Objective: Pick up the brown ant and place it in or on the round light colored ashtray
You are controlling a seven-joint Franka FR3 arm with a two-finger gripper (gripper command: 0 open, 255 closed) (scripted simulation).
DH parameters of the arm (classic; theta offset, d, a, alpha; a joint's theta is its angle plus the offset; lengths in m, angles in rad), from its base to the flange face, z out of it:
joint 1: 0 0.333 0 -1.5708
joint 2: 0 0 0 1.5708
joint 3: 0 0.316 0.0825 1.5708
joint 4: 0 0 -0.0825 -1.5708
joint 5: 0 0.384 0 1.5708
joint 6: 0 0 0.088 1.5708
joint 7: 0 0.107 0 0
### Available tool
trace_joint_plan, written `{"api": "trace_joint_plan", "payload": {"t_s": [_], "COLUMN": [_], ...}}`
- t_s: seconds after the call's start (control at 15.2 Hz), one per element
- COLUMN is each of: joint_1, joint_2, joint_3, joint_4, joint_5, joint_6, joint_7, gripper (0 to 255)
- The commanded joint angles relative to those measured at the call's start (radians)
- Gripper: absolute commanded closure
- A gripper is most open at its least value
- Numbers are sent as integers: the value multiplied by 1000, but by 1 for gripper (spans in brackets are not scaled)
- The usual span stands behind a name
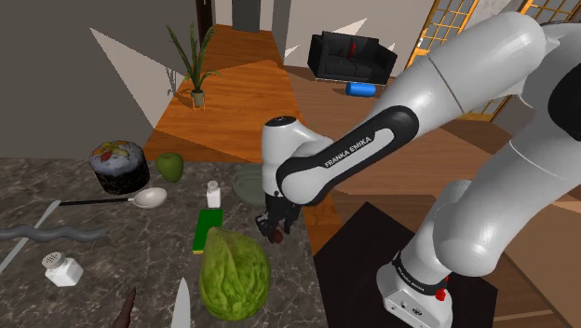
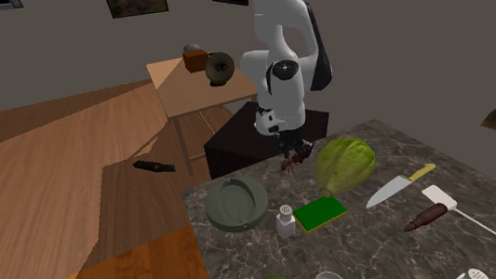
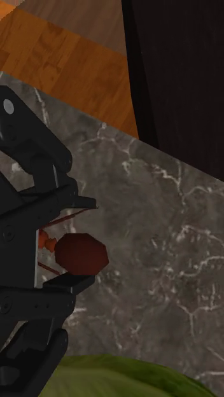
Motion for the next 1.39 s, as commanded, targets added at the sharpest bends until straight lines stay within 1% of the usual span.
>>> {"api": "trace_joint_plan", "payload": {"t_s": [0.0, 0.59, 0.66, 0.99, 1.32], "joint_1": [1, 2, 2, -63, -113], "joint_2": [-24, -123, -124, -2, 127], "joint_3": [-1, -13, -13, -68, -116], "joint_4": [8, 52, 52, 175, 324], "joint_5": [4, 13, 13, -62, -122], "joint_6": [-32, -173, -175, -189, -218], "joint_7": [0, 0, 0, -63, -118], "gripper": [255, 255, 255, 255, 255]}}
